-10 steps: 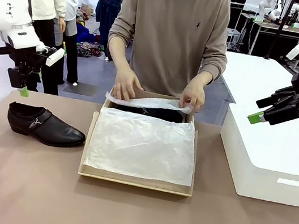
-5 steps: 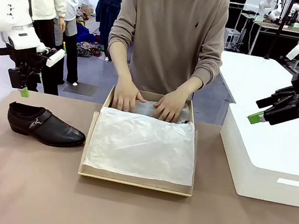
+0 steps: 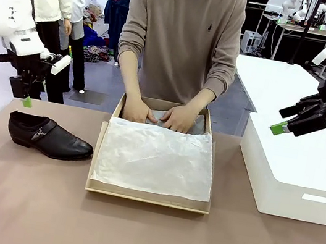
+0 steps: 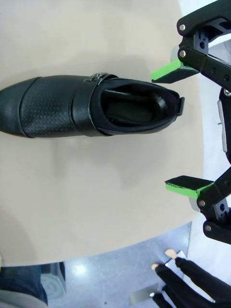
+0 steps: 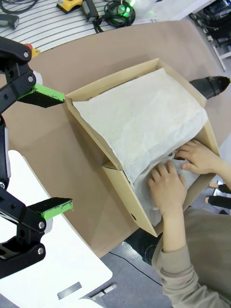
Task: Pack the shoes into the box.
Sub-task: Place the other shoe of the Shoes into the Shoes Box.
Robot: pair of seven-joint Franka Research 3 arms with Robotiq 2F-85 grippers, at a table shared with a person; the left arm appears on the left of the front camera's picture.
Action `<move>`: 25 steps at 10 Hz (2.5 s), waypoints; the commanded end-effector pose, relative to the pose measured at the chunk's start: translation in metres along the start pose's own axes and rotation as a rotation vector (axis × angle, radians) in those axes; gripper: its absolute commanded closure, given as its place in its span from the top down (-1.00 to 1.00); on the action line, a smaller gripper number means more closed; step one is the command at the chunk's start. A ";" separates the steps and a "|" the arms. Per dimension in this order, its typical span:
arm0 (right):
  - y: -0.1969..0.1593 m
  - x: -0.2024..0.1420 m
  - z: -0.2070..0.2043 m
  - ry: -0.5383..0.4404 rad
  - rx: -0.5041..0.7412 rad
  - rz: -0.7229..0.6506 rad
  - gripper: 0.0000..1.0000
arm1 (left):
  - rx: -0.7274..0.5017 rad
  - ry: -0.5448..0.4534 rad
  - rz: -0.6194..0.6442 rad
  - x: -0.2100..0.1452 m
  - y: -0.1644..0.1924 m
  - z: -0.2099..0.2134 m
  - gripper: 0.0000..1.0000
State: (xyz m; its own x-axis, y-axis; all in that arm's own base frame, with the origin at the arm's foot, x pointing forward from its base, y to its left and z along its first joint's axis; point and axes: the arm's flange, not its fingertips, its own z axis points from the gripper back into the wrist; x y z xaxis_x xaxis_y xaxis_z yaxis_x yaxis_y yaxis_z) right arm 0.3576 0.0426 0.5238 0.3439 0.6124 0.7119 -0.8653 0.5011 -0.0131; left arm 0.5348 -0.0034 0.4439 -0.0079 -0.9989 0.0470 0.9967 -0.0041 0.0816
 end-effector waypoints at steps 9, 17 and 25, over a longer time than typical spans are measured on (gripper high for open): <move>-0.004 -0.001 -0.001 -0.034 0.014 0.021 1.00 | -0.013 0.041 0.129 -0.021 0.014 -0.070 1.00; -0.004 -0.001 -0.001 -0.034 0.014 0.021 1.00 | -0.054 0.076 0.032 -0.020 0.023 -0.090 1.00; -0.004 -0.001 -0.001 -0.034 0.014 0.021 1.00 | -0.093 0.028 0.021 -0.019 0.024 -0.101 0.72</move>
State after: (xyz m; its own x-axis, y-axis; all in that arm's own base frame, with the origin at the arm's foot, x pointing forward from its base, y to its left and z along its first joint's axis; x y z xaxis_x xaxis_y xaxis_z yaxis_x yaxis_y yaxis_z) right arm 0.3576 0.0426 0.5238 0.3438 0.6124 0.7119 -0.8653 0.5011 -0.0132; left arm 0.5620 0.0061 0.3451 0.0295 -0.9995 -0.0080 0.9996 0.0295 0.0024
